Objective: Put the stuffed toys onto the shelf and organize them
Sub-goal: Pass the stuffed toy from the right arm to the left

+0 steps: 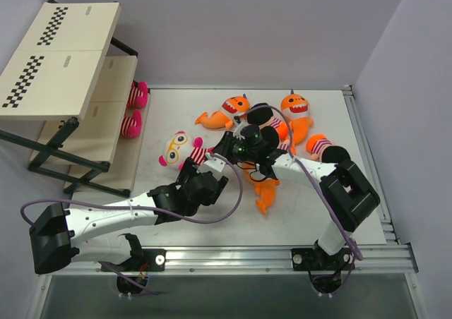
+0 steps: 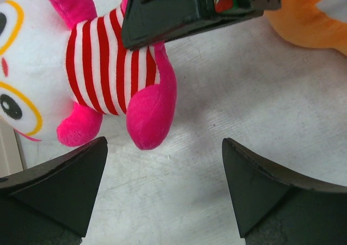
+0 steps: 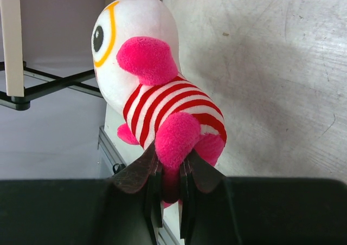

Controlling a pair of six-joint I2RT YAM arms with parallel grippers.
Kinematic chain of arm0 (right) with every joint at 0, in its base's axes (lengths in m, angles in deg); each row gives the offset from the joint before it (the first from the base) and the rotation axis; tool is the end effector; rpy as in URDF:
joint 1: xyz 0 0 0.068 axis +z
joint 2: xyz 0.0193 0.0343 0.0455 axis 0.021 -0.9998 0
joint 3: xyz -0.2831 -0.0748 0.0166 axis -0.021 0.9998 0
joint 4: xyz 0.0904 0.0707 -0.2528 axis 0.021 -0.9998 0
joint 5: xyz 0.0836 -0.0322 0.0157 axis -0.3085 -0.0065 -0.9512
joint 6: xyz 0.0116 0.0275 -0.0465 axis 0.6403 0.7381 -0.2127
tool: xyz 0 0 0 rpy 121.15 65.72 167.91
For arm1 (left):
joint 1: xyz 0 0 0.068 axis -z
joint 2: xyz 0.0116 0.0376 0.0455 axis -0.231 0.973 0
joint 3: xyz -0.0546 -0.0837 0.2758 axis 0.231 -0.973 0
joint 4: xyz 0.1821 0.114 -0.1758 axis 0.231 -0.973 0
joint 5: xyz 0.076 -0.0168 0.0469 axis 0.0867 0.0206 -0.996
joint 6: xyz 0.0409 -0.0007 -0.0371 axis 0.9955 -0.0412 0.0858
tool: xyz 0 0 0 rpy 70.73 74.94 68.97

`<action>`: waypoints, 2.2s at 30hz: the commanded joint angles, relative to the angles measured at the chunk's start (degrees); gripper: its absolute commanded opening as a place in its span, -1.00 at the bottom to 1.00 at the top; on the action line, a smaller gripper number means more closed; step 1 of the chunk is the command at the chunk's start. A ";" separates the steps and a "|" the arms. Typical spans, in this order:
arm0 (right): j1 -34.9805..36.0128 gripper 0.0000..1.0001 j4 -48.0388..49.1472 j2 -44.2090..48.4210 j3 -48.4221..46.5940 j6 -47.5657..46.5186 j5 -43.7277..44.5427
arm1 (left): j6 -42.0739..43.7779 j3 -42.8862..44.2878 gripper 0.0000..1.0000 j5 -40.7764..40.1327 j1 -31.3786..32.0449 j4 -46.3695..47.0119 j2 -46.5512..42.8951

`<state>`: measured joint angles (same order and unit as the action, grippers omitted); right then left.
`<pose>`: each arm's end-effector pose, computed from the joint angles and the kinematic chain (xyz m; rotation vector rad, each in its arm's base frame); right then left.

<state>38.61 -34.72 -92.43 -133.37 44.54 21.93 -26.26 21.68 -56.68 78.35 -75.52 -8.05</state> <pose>0.2894 0.2614 0.2444 -0.1316 2.0304 1.4761 0.1285 -0.2171 0.2580 0.5767 2.0037 -0.0007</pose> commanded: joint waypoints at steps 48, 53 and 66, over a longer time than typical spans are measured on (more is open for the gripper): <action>2.46 -0.75 3.34 4.62 0.69 -0.30 -2.41 | 1.52 8.85 -0.95 -7.41 0.05 -6.40 9.05; 1.76 -0.11 1.59 6.38 1.40 -1.97 1.01 | 1.35 8.59 -0.95 -7.85 0.05 -8.07 8.96; -9.04 0.68 -10.89 16.04 -0.10 -11.37 7.52 | 2.58 9.99 -0.95 -9.35 -1.10 -12.72 7.55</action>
<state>30.76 -41.19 -80.54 -131.82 37.72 26.20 -24.38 29.44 -63.81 77.71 -85.75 1.22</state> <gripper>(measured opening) 0.833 0.064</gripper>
